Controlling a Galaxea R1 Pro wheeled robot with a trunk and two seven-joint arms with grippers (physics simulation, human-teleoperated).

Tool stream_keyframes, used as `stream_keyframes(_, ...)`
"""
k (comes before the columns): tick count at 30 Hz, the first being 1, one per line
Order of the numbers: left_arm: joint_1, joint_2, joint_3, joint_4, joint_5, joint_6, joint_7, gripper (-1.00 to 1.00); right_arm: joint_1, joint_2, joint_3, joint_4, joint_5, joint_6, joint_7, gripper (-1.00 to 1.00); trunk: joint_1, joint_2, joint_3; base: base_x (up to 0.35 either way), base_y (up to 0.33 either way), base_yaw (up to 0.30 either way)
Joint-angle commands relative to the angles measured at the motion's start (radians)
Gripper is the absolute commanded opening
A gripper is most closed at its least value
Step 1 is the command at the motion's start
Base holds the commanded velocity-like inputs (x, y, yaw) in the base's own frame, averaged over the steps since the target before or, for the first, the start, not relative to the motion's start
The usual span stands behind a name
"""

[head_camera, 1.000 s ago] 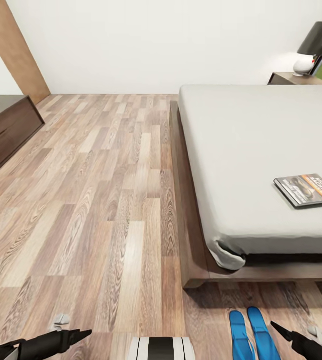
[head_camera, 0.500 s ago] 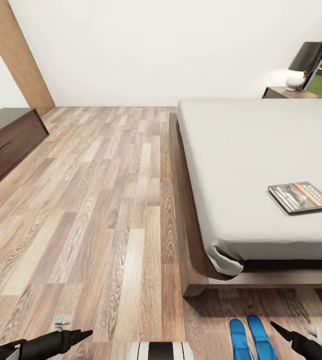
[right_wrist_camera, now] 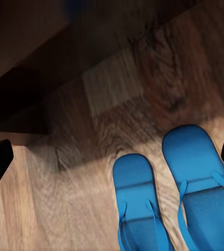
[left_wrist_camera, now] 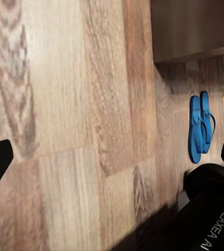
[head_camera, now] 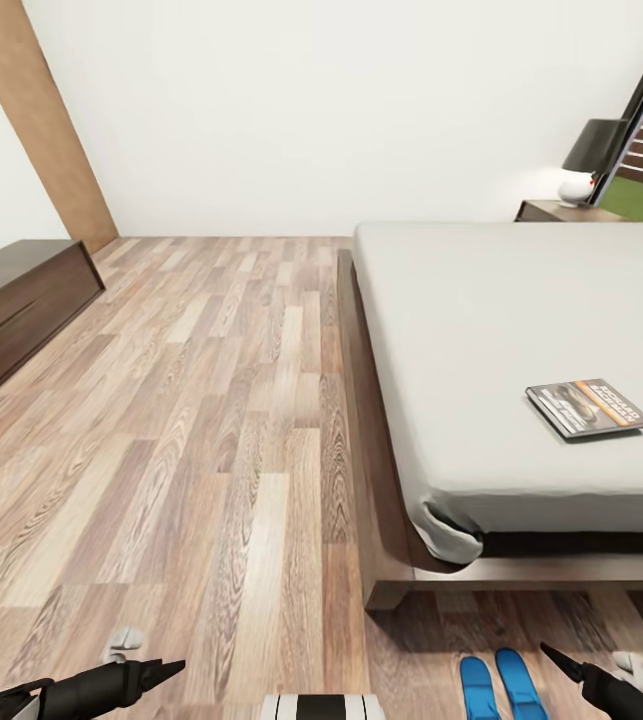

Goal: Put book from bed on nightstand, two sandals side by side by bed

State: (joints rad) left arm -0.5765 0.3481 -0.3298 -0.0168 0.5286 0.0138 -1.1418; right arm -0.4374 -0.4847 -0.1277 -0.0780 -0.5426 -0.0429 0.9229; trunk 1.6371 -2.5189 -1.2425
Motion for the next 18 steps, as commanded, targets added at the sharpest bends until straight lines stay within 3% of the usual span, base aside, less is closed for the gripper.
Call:
stream_keyframes(1, 0.0, 0.0, -0.009, 0.0, 0.008, 0.002, -0.003, 1.0, 0.0, 0.0, -0.007, 0.001, 0.009, -0.005, 0.003, 1.0, -0.001, 0.0, 0.003, 0.0, 0.0, 0.0)
stream_keyframes(18, 0.0, 0.0, -0.009, 0.0, 0.008, 0.002, -0.003, 1.0, -0.001, 0.0, -0.007, 0.001, 0.009, -0.006, 0.002, 1.0, -0.008, 0.004, 0.069, 0.0, 0.0, 0.0)
